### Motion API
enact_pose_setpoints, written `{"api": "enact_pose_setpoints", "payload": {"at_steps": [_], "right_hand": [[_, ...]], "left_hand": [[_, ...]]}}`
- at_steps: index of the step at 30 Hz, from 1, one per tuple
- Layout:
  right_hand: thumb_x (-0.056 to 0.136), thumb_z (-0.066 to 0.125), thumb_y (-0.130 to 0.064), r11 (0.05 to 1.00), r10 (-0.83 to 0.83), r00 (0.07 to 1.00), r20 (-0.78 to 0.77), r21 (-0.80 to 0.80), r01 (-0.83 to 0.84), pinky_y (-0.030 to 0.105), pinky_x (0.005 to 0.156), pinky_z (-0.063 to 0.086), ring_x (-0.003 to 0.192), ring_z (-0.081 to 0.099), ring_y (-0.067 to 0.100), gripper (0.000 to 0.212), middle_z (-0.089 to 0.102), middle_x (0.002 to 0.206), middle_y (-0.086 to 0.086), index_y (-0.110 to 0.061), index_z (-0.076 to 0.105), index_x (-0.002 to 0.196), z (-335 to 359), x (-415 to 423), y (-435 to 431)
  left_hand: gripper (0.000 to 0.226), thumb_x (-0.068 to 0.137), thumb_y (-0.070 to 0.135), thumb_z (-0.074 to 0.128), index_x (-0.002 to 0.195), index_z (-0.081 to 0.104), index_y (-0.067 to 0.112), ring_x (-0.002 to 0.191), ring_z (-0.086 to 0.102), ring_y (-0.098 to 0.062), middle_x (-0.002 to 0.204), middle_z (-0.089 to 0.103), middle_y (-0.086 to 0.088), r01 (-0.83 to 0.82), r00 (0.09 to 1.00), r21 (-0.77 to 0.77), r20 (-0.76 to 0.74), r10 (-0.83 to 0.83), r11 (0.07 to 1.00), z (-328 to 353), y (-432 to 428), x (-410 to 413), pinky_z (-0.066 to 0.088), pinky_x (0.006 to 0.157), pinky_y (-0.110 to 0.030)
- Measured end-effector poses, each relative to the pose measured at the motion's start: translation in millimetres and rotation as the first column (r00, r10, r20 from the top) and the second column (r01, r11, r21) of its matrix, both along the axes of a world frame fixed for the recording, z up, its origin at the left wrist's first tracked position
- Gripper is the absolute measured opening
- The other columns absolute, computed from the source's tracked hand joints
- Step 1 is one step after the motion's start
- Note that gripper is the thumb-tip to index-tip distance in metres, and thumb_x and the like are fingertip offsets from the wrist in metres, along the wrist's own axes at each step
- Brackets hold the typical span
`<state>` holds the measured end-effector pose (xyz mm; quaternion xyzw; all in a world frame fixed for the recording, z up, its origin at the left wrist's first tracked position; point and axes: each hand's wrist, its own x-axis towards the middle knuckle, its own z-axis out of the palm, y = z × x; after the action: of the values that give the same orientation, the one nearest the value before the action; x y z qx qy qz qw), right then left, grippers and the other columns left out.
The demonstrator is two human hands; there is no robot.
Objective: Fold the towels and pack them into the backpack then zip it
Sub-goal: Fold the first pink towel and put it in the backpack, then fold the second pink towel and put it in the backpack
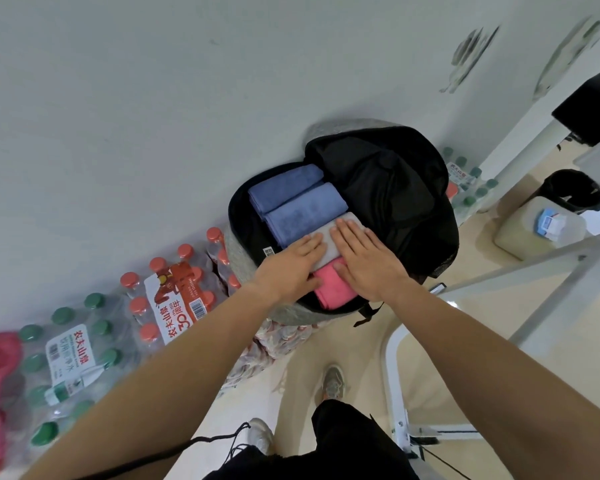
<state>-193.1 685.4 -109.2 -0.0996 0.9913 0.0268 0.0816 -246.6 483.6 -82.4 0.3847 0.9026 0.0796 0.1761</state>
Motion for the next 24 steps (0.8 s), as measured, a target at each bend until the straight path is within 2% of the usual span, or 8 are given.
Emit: {"api": "enact_pose_setpoints", "payload": {"at_steps": [6,7,9,11,12,17,20,24], "right_hand": [[0.094,-0.005,-0.052,1.000,-0.026,0.998,0.062,0.015,0.025,0.043,0.124,0.005,0.152,-0.010,0.022,0.073,-0.011,0.165,0.007,-0.013,-0.011,0.155,2.7,-2.7,-6.2],[0.097,0.000,-0.051,1.000,-0.026,0.997,0.074,0.018,0.025,0.043,0.124,0.004,0.152,-0.008,0.022,0.071,-0.009,0.165,0.007,-0.013,-0.007,0.156,8.7,-4.5,-8.6],[0.103,0.019,-0.047,0.999,-0.026,0.999,0.028,-0.019,0.027,0.041,0.122,0.009,0.152,0.009,0.023,0.064,0.011,0.165,0.007,-0.012,0.015,0.156,24.2,-10.4,-12.1],[0.103,0.030,-0.043,0.999,-0.008,0.998,-0.064,-0.042,0.006,0.042,0.120,0.018,0.145,0.030,0.025,0.056,0.033,0.157,0.008,-0.012,0.037,0.149,42.9,-17.7,-17.8],[0.102,0.031,-0.043,0.999,0.009,0.996,-0.092,-0.040,-0.013,0.043,0.118,0.023,0.140,0.037,0.025,0.054,0.040,0.153,0.008,-0.012,0.041,0.146,51.6,-22.7,-23.0],[0.100,0.039,-0.039,0.996,0.060,0.987,-0.152,-0.058,-0.069,0.044,0.101,0.041,0.119,0.054,0.032,0.048,0.054,0.134,0.013,-0.008,0.049,0.136,89.3,-48.6,-87.5],[0.098,0.045,-0.033,0.983,0.142,0.974,-0.178,-0.086,-0.160,0.045,0.091,0.045,0.108,0.057,0.035,0.048,0.056,0.125,0.015,-0.009,0.045,0.139,99.1,-49.0,-150.0],[0.096,0.045,-0.028,0.955,0.225,0.957,-0.182,-0.153,-0.253,0.045,0.094,0.044,0.113,0.056,0.035,0.049,0.055,0.129,0.014,-0.013,0.043,0.143,102.2,-42.1,-247.9]], "left_hand": [[0.078,0.096,0.039,0.056,0.158,0.011,0.021,0.151,0.009,-0.014,0.165,0.005,0.004,0.002,1.000,-0.065,0.014,-0.001,0.998,-2.1,6.2,-2.8,0.025,0.120,-0.039],[0.076,0.096,0.038,0.057,0.157,0.015,0.021,0.151,0.012,-0.013,0.165,0.009,0.003,-0.009,0.999,-0.041,0.033,0.011,0.999,2.6,5.4,-3.0,0.026,0.119,-0.038],[0.064,0.096,0.039,0.056,0.153,0.032,0.023,0.145,0.031,-0.016,0.159,0.032,0.001,-0.056,0.997,0.040,0.047,0.054,0.998,15.3,1.5,-5.4,0.037,0.112,-0.038],[0.053,0.093,0.042,0.056,0.142,0.047,0.025,0.125,0.054,-0.022,0.139,0.056,0.001,-0.120,0.992,0.100,0.043,0.116,0.988,34.1,-6.4,-9.5,0.049,0.094,-0.039],[0.050,0.092,0.041,0.057,0.139,0.051,0.026,0.117,0.059,-0.022,0.132,0.060,0.002,-0.151,0.988,0.123,0.040,0.147,0.981,43.7,-13.1,-11.4,0.051,0.090,-0.039],[0.046,0.093,0.037,0.058,0.137,0.054,0.023,0.125,0.054,-0.025,0.138,0.056,-0.002,-0.341,0.937,0.194,-0.010,0.349,0.920,76.8,-82.3,-13.5,0.046,0.101,-0.041],[0.040,0.094,0.032,0.056,0.132,0.058,0.022,0.119,0.057,-0.028,0.130,0.061,-0.004,-0.456,0.886,0.177,-0.005,0.465,0.872,81.5,-149.9,0.2,0.046,0.098,-0.038],[0.044,0.094,0.033,0.057,0.136,0.053,0.021,0.120,0.055,-0.026,0.134,0.058,-0.006,-0.570,0.817,0.106,-0.028,0.576,0.814,79.9,-246.1,26.2,0.044,0.098,-0.037]]}}
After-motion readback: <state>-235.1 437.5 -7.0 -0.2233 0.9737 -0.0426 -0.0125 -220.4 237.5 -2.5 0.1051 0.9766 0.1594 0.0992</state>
